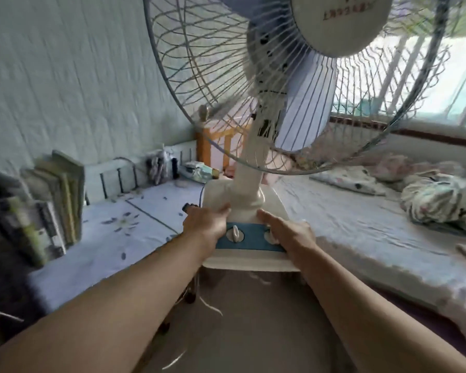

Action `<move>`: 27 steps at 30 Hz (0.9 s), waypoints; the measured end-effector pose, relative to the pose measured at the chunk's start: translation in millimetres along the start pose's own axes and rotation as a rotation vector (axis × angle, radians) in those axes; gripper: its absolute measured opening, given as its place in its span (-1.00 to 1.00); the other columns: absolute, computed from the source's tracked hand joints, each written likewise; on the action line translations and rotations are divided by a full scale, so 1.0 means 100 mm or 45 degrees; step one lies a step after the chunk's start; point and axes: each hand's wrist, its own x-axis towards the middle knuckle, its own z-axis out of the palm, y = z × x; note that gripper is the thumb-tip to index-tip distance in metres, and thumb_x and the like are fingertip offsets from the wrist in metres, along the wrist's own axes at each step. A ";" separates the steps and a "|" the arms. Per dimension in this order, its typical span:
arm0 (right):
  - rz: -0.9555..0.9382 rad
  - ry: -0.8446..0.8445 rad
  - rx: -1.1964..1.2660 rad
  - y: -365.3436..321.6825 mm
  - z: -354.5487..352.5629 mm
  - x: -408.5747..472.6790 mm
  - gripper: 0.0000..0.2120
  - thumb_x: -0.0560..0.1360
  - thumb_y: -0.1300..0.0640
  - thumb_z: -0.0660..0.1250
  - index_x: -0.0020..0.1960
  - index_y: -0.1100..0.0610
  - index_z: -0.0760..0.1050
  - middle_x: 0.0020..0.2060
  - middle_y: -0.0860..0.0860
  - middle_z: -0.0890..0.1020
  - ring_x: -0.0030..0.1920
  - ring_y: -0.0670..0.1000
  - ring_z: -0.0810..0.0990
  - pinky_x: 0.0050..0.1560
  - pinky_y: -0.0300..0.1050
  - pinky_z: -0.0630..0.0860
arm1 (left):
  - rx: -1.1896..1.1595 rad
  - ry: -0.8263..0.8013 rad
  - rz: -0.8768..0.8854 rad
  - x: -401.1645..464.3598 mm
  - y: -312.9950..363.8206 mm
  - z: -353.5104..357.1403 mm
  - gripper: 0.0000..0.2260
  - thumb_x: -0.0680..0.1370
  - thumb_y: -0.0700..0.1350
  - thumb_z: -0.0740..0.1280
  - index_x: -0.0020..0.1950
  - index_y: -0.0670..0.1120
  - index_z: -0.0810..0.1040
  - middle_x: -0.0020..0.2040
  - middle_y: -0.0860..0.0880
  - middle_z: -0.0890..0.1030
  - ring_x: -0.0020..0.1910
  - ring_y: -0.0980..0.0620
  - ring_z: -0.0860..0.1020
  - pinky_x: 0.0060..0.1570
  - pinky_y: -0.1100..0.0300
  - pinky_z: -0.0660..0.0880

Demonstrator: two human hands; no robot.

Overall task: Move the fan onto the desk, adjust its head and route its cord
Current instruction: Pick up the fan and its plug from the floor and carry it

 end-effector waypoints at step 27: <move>-0.275 -0.680 -0.242 -1.66 3.15 1.50 -0.34 0.11 -0.37 0.43 -0.11 0.18 0.59 -0.34 0.04 0.63 -0.36 0.00 0.60 -0.50 -0.21 0.36 | -0.076 0.608 -0.365 2.86 -0.55 -1.13 -0.19 0.41 0.27 0.33 0.41 -0.30 0.27 0.33 -0.25 0.47 0.26 -0.21 0.49 0.08 0.08 0.45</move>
